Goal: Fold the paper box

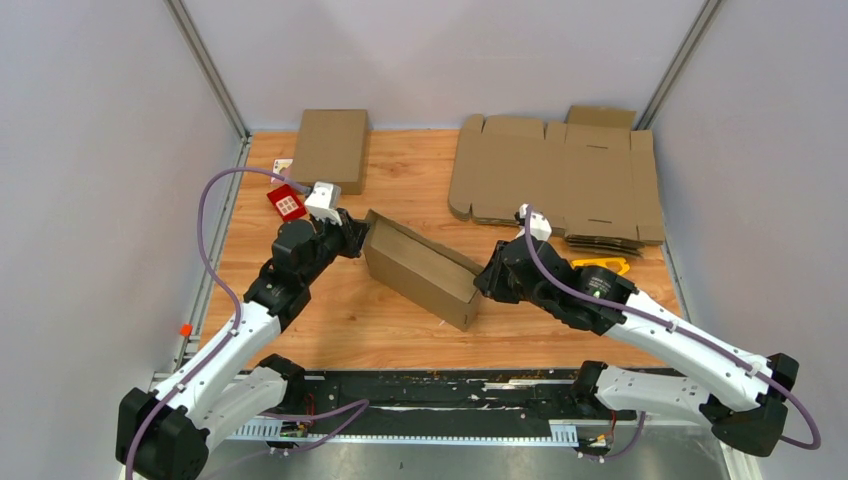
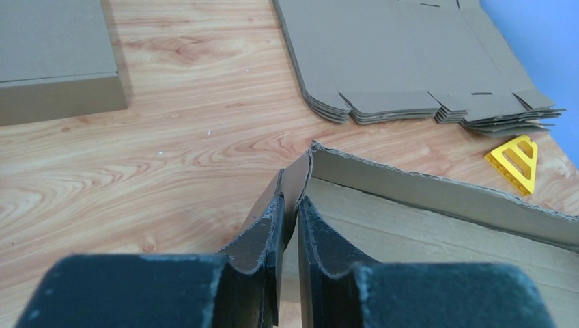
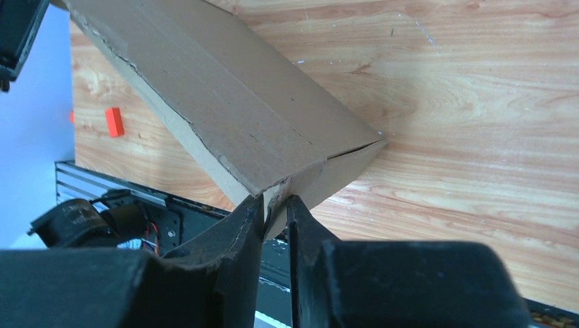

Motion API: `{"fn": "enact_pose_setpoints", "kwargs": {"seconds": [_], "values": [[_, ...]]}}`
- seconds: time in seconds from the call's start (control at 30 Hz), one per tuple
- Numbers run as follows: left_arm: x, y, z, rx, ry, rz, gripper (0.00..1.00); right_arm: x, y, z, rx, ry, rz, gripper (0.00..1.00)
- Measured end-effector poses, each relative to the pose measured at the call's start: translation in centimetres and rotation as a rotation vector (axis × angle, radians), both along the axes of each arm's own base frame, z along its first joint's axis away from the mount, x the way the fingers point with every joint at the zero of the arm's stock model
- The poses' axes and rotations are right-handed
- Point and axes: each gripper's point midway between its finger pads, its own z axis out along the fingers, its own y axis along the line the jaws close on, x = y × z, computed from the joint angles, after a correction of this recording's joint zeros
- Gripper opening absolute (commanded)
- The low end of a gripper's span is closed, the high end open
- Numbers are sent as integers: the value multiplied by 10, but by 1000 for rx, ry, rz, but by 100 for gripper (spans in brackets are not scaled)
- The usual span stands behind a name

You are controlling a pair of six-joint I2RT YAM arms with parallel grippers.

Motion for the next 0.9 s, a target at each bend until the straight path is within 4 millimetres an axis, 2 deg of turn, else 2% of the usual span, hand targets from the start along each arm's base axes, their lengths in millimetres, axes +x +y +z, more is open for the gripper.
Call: {"fn": "enact_pose_setpoints", "kwargs": {"seconds": [0.33,0.9], "values": [[0,1,-1,4,-3,1,13,5,2,-4,47,60,-115,19],[0,0,-1,3,-4,-5,13,5,-3,0,65,61,-153,17]]}}
